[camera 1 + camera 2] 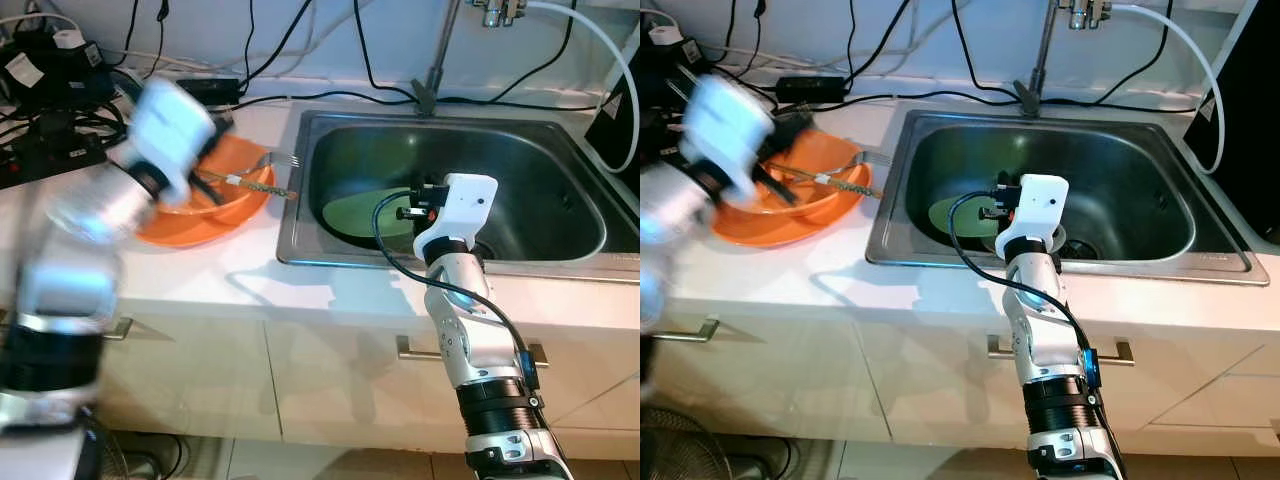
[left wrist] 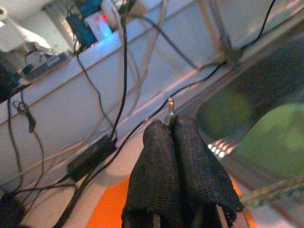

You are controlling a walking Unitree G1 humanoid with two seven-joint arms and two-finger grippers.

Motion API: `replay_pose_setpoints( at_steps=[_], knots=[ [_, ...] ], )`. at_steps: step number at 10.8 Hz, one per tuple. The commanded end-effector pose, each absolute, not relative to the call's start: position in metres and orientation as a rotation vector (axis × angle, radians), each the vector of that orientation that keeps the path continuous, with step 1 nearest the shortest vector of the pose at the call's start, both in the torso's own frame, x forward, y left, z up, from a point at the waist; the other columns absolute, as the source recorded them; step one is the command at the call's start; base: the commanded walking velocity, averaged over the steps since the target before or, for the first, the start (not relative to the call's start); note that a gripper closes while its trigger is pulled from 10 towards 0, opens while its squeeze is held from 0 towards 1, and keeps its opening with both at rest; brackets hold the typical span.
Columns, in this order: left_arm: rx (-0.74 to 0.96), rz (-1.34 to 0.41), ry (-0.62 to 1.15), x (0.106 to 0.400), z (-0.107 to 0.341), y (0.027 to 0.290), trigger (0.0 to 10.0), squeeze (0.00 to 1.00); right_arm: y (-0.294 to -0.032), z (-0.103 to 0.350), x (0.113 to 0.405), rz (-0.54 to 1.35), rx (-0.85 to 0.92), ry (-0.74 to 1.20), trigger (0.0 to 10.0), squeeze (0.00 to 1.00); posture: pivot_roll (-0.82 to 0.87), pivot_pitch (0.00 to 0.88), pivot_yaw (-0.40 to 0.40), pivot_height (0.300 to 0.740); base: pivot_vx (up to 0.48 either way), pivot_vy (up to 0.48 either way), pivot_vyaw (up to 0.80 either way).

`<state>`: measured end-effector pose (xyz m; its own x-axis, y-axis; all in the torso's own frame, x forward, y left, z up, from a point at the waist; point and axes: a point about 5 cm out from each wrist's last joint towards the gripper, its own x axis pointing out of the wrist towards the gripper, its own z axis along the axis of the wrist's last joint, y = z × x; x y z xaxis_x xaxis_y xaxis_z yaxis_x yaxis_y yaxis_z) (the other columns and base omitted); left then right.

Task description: Kitchen organization

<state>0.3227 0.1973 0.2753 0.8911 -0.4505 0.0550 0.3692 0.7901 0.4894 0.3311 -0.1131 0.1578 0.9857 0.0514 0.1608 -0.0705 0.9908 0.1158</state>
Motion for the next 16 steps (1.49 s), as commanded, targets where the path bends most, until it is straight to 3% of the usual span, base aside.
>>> replay_pose_setpoints(
  at_steps=[1, 4, 6, 7, 8, 12, 16],
  knots=[
    [0.463, -0.477, -0.211, 0.318, 0.294, 0.199, 10.0, 0.00, -0.112, 0.161, 0.334, 0.072, 0.113, -0.172, 10.0, 0.00, -0.02, 0.000, -0.027, 0.740, 0.000, 0.000, 0.00],
    [0.253, -0.517, -0.301, 0.312, 0.334, 0.214, 10.0, 0.00, -0.111, 0.161, 0.334, 0.074, 0.113, -0.169, 10.0, 0.00, -0.02, 0.000, -0.020, 0.740, 0.000, 0.000, 0.00],
    [-0.046, -0.550, -0.438, 0.314, 0.349, 0.208, 10.0, 0.00, -0.113, 0.161, 0.334, 0.072, 0.113, -0.170, 10.0, 0.00, -0.02, 0.000, -0.018, 0.740, 0.000, 0.000, 0.00],
    [-0.177, -0.576, -0.474, 0.317, 0.354, 0.194, 10.0, 0.00, -0.112, 0.162, 0.334, 0.077, 0.117, -0.175, 10.0, 0.90, -0.03, 0.000, -0.014, 0.740, 0.000, 0.000, 0.00],
    [-0.259, -0.582, -0.472, 0.321, 0.352, 0.184, 10.0, 0.00, -0.111, 0.164, 0.333, 0.084, 0.121, -0.184, 10.0, 1.00, -0.04, 0.000, -0.013, 0.740, 0.000, 0.000, 0.00],
    [-0.400, -0.663, -0.349, 0.334, 0.320, 0.122, 10.0, 0.00, -0.112, 0.183, 0.330, 0.179, -0.075, -0.296, 10.0, 1.00, -0.06, 0.000, 0.003, 0.740, 0.000, 0.000, 0.00],
    [-0.394, -0.683, -0.281, 0.338, 0.300, 0.101, 10.0, 0.00, -0.109, 0.199, 0.323, 0.283, -0.156, -0.365, 10.0, 1.00, -0.08, 0.000, 0.020, 0.740, 0.000, 0.000, 0.00]
  ],
)
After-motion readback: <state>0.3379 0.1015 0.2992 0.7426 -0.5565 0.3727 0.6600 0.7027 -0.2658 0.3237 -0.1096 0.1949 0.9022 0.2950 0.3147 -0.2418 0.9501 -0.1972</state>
